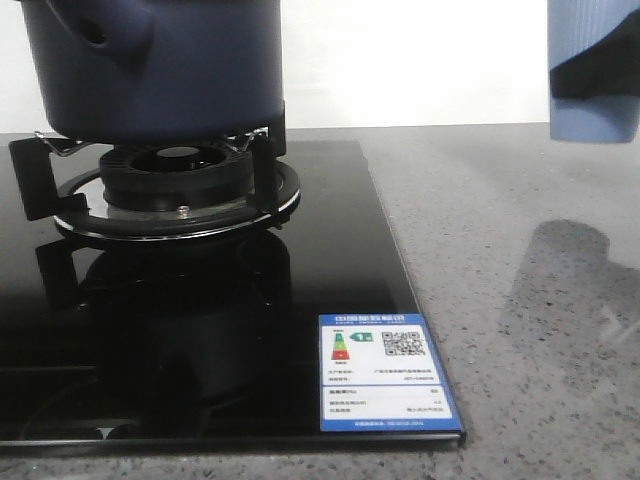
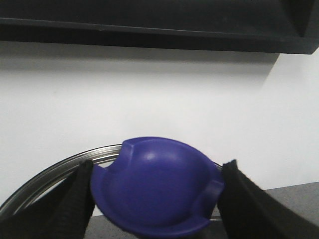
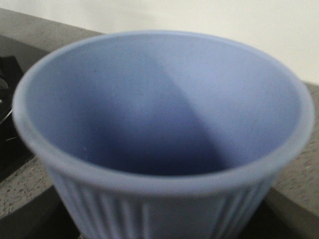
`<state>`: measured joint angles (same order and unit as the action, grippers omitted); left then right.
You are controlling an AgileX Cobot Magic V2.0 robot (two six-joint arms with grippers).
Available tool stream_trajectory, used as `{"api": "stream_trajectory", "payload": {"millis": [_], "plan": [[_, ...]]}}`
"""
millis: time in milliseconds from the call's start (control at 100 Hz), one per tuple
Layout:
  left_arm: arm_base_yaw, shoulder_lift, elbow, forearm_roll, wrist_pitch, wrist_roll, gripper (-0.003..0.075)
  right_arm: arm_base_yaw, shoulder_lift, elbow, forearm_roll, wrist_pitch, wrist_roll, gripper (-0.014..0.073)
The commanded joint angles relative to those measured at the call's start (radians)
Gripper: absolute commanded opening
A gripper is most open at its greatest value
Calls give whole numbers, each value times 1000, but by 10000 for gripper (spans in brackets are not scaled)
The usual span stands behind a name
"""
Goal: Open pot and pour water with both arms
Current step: 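Carry the empty cup back beside the stove with the right gripper, then set the cup on the counter and open the right gripper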
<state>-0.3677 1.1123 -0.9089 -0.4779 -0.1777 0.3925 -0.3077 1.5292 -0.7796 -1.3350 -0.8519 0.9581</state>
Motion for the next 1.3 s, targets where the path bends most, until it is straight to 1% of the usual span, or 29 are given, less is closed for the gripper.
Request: {"api": "stream_trajectory", "payload": {"millis": [0,110,210,640,690,740,810,890,930,960,1100,1290], "plan": [[2,-20,-37,9,-96,1,372,-8,7,-21,47,-87,-25,345],[2,-20,-37,9,-96,1,372,-8,46,-21,50,-124,-65,345],[2,-20,-37,9,-96,1,372,-8,59,-21,50,-129,-105,345],[2,-20,-37,9,-100,1,372,-8,64,-21,50,-79,-96,353],[2,-20,-37,9,-100,1,372,-8,64,-21,50,-79,-96,369],[2,-20,-37,9,-100,1,372,-8,64,-21,50,-86,-96,402],[2,-20,-37,9,-100,1,372,-8,64,-21,50,-99,-96,485],[2,-20,-37,9,-100,1,372,-8,64,-21,50,-105,-96,600],[2,-20,-37,9,-100,1,372,-8,64,-21,50,-114,-96,643],[2,-20,-37,9,-100,1,372,-10,64,-21,50,-123,-96,659],[2,-20,-37,9,-100,1,372,-10,62,-21,50,-145,-96,659],[2,-20,-37,9,-100,1,372,-12,56,-21,-4,-143,-77,659]]}}
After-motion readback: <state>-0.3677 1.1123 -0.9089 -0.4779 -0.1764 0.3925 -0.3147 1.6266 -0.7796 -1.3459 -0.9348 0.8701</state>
